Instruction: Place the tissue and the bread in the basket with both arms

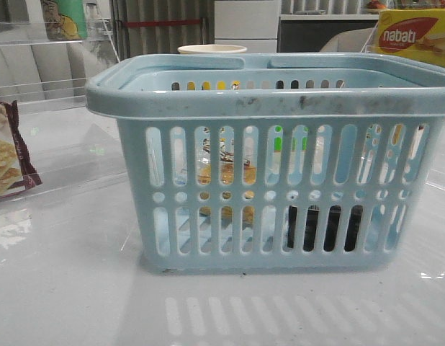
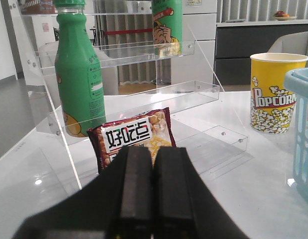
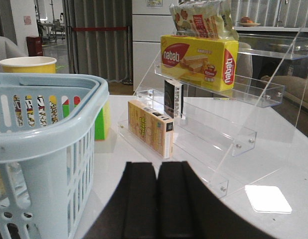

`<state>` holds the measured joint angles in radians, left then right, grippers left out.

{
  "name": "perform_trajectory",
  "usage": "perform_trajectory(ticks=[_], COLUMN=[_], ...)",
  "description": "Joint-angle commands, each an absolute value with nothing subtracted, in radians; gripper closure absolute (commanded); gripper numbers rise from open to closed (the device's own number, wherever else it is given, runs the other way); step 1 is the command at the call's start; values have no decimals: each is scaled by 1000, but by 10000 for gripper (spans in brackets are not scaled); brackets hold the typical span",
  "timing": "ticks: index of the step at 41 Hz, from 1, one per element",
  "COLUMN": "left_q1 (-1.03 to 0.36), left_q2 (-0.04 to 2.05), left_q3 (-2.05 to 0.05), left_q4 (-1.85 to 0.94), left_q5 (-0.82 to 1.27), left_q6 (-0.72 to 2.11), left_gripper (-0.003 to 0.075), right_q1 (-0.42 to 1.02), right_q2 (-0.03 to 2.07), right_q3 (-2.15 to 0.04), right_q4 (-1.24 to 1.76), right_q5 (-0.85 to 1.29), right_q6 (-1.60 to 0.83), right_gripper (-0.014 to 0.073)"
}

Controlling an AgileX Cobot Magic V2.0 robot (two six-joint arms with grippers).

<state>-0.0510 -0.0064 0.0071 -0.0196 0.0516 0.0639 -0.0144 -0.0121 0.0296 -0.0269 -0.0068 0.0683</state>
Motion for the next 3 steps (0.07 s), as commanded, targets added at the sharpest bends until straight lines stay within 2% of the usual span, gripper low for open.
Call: perform_trajectory(ticks=[1,3], left_q1=[-57,-57], left_q2=[-24,-24], left_q3=[6,6], left_q4=[-22,-22], left_q5=[-36,-36], left_q6=[54,54], left_gripper=[624,624], right_q1=[-21,-21], right_q2=[-29,-29], right_q3=[30,30], right_q4=[-34,-34], right_q5=[-103,-103], right_q6=[69,69], right_gripper=[539,539])
